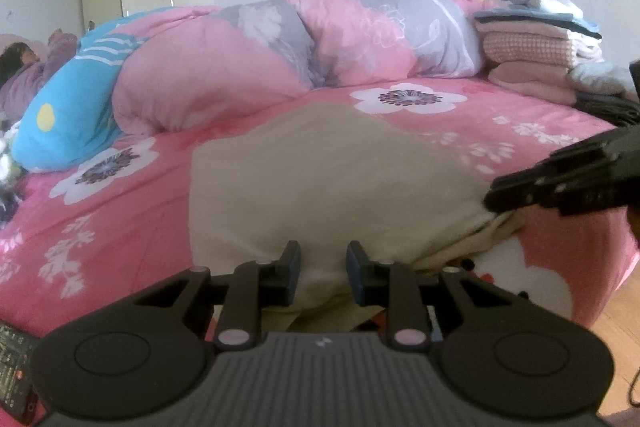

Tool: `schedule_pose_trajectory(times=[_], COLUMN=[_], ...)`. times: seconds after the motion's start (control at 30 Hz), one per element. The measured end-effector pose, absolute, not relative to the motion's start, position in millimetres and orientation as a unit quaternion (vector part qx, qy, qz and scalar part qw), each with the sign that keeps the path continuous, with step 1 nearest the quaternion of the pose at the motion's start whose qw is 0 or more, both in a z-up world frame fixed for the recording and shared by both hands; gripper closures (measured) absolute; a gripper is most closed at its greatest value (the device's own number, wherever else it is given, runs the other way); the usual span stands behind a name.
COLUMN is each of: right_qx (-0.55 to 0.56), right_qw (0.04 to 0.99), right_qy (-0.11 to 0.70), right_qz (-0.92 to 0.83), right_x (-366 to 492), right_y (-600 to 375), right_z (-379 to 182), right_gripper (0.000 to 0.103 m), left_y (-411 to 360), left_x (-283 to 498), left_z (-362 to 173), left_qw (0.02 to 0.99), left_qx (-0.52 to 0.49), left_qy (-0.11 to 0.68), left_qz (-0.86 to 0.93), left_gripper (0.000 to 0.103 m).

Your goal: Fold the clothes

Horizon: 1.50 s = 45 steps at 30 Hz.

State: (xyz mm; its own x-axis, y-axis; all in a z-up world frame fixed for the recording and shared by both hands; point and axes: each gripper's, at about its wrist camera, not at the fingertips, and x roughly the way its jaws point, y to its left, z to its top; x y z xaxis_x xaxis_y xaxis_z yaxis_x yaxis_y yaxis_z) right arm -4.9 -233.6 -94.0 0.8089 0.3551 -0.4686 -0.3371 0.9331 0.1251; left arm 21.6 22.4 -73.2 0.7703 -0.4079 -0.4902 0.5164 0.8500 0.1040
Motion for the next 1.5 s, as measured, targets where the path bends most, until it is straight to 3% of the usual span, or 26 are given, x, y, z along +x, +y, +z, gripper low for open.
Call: schedule_pose_trajectory(times=[0.3,0.57,0.87,1.0,1.07,1.27,1.4,1.5], right_qx=[-0.039,-0.04,-0.021,-0.013,-0.008,0.001,0.006,0.009], right_qw=[0.955,0.929,0.93,0.93,0.929,0.928,0.927,0.927], right_qy=[0.159,0.205,0.187,0.182,0.183,0.18,0.177,0.177], right_qz=[0.249,0.304,0.316,0.318,0.321,0.327,0.329,0.332], right_x=[-20.2,11.8,10.2,10.1,10.6,11.6,13.2,13.6], right_y=[-183.7,-155.0,-164.3,-165.3,-166.4,-169.4,-170.9,-172.2], right_z=[-40.8,-100.7,-109.0,-110.8,-111.0,-111.5,-112.5,-112.4], right_gripper=[0.082,0.084,0.085,0.085,0.085,0.085,0.085,0.085], left_y=[23.2,24.6,39.1,45.0,55.8,58.3,55.5,62.4], left_x=[21.4,22.8,39.4,73.7,75.0,89.8,125.3,130.9], left_z=[-74.4,-73.6,-39.6,-64.7,-70.3,-44.8,-63.5,-61.3], left_qw=[0.934,0.931,0.94,0.931,0.931,0.935,0.92,0.918], left_qx=[0.11,0.108,0.085,0.033,-0.005,0.003,-0.006,-0.03], left_qy=[0.233,0.242,0.225,0.289,0.285,0.28,0.34,0.34], left_qz=[-0.247,-0.251,-0.243,-0.219,-0.227,-0.217,-0.196,-0.201], left_gripper=[0.076,0.075,0.075,0.074,0.074,0.077,0.078,0.079])
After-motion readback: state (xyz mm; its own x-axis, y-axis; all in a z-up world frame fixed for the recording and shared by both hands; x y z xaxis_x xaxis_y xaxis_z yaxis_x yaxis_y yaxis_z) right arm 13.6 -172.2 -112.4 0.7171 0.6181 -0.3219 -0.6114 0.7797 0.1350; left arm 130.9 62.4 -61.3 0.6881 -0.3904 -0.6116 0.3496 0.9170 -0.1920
